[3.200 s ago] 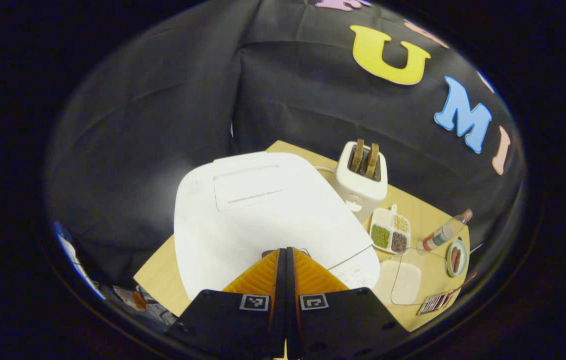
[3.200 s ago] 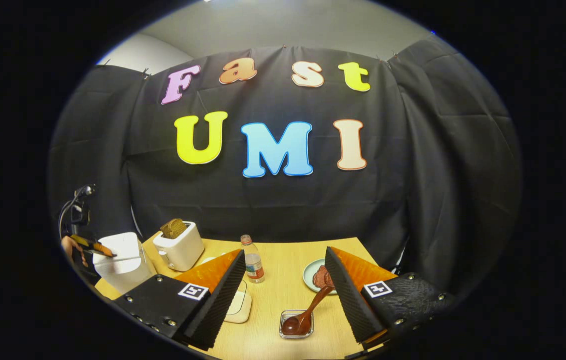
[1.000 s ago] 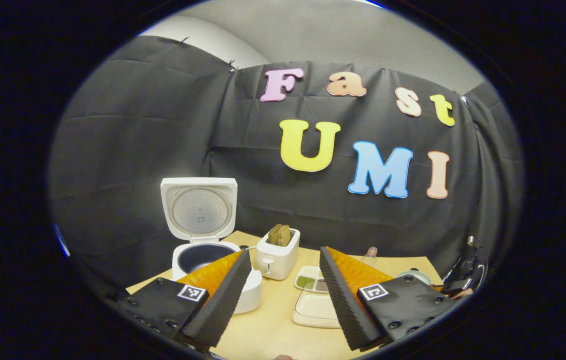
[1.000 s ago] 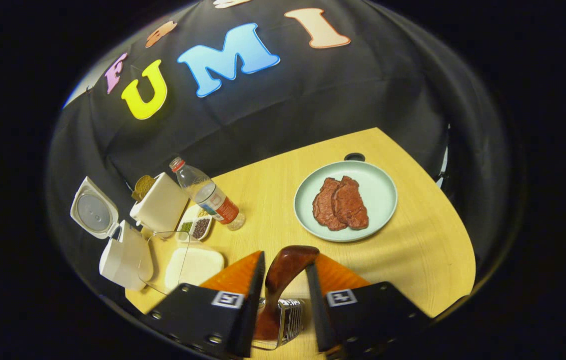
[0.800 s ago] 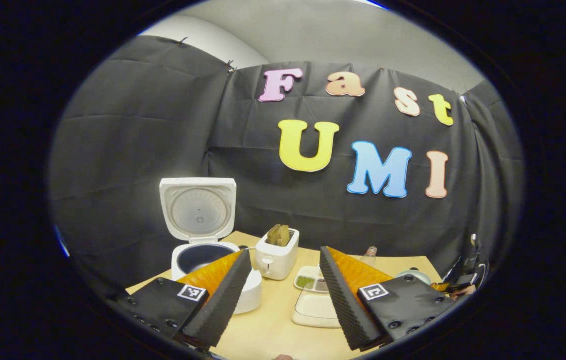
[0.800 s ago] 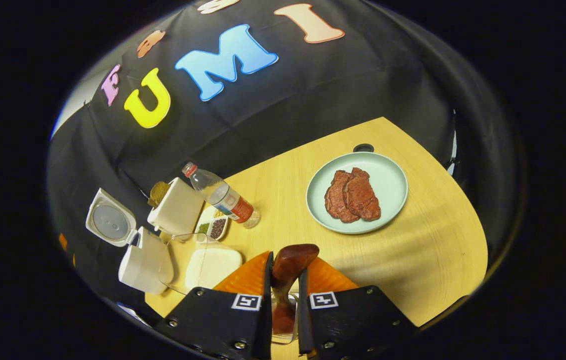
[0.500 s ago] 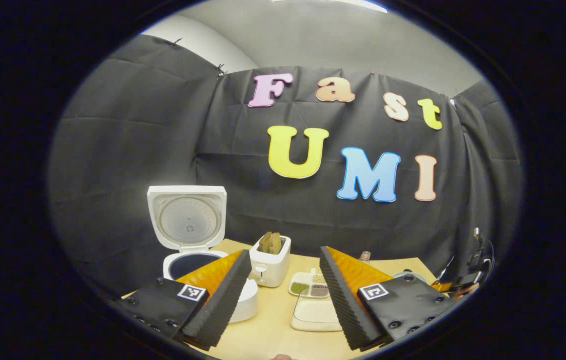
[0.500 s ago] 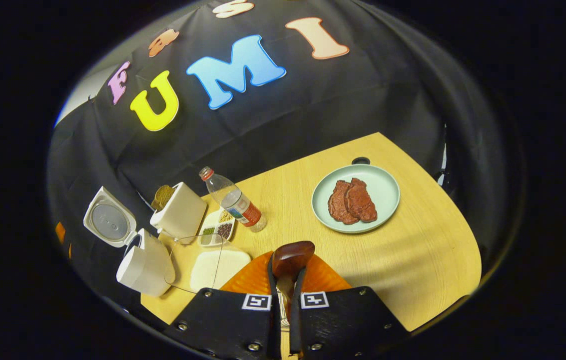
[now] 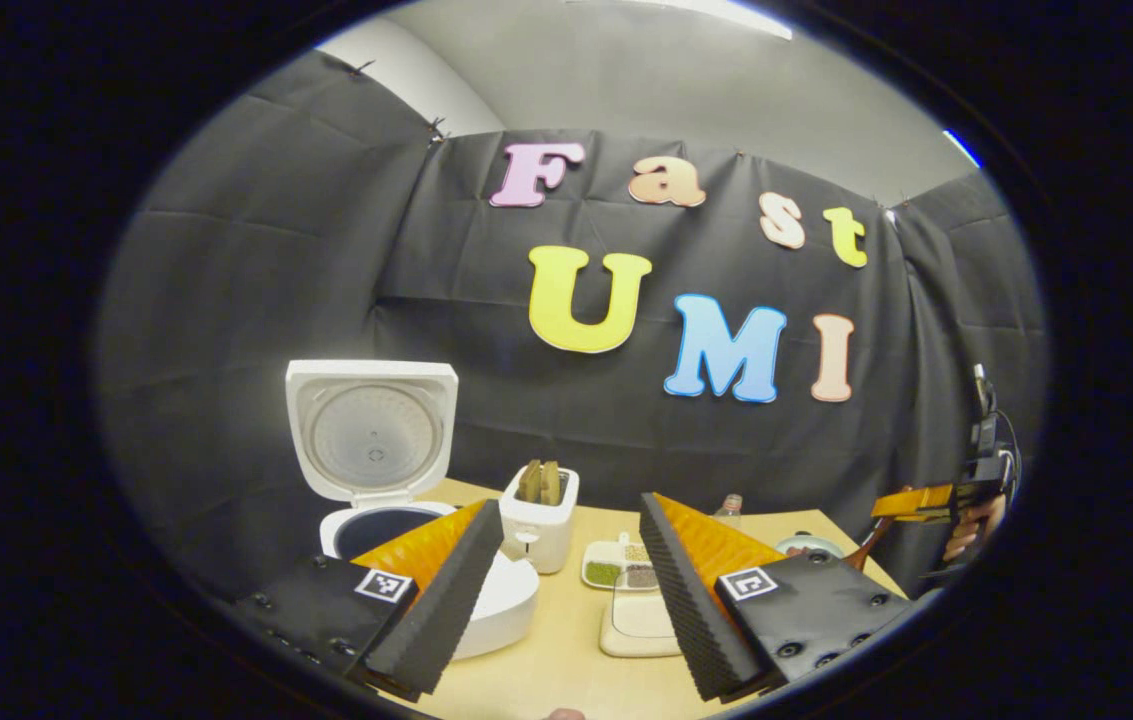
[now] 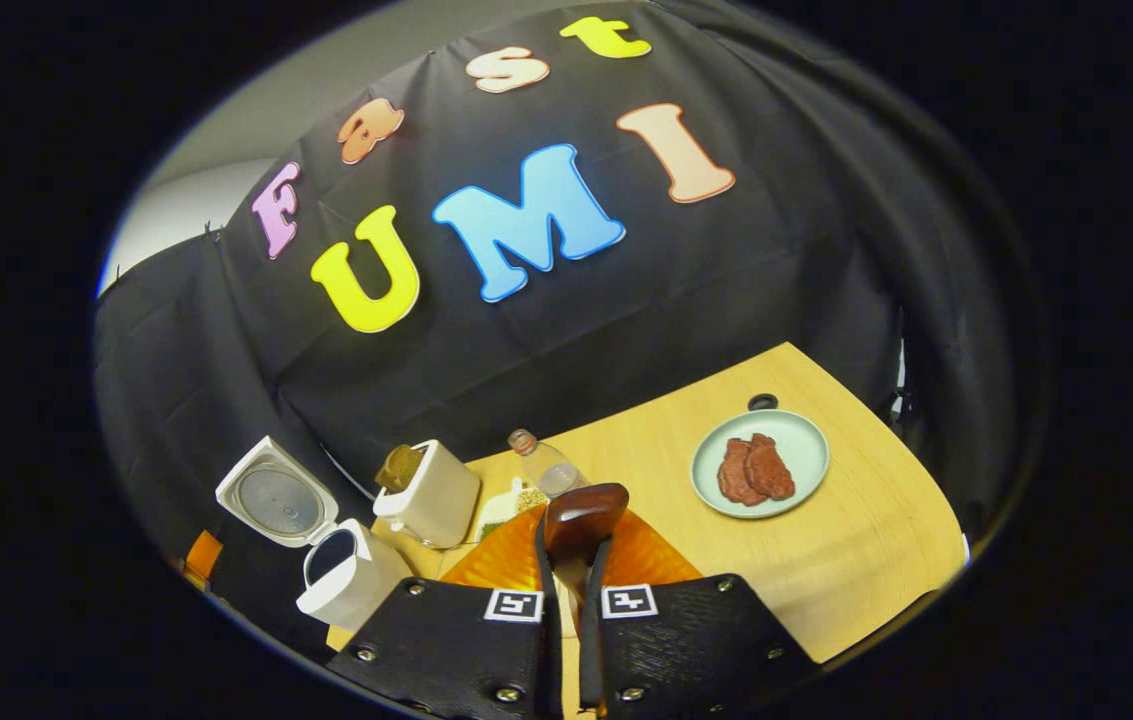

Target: Close the left gripper, press the button to open the rice cooker; take a wooden spoon from the chopstick holder with the right hand, scoop a spoonful of rice and pour it into the rice cooker, then put the wooden spoon back into the chopstick holder.

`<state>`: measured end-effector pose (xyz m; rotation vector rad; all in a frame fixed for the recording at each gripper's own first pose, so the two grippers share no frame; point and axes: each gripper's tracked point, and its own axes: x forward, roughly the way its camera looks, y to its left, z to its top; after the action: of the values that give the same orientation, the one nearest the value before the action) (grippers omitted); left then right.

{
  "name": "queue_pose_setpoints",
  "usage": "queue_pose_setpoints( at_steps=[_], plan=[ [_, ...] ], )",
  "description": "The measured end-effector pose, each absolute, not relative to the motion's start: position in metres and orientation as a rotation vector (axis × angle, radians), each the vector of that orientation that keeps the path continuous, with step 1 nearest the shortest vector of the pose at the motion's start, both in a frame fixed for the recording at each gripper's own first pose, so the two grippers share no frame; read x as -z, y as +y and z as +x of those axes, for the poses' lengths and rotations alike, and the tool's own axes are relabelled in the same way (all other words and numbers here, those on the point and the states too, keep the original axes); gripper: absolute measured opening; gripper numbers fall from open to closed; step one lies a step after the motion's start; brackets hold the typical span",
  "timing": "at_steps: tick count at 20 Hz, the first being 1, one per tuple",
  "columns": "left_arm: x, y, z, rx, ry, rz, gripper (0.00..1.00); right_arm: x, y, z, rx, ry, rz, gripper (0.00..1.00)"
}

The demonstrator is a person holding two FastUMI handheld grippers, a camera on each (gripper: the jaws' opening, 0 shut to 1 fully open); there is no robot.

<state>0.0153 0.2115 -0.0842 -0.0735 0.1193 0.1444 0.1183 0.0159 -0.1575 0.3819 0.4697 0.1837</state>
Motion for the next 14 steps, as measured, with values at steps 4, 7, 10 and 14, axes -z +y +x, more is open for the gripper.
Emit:
queue_pose_setpoints(
  at_steps=[4, 7, 10, 14],
  plan=[
    [0.084, 0.237, 0.011, -0.141, 0.105, -0.061, 0.96, 0.167, 0.074, 0.142, -0.223, 0.473, 0.356, 0.07],
    [0.085, 0.252, 0.006, -0.14, 0.103, -0.062, 0.96, 0.198, 0.109, 0.159, -0.225, 0.505, 0.308, 0.07],
    [0.091, 0.263, -0.003, -0.142, 0.113, -0.045, 0.96, 0.231, 0.134, 0.177, -0.202, 0.523, 0.262, 0.07],
    [0.105, 0.28, -0.007, -0.143, 0.143, -0.037, 0.96, 0.271, 0.154, 0.198, -0.179, 0.524, 0.142, 0.07]
  ],
)
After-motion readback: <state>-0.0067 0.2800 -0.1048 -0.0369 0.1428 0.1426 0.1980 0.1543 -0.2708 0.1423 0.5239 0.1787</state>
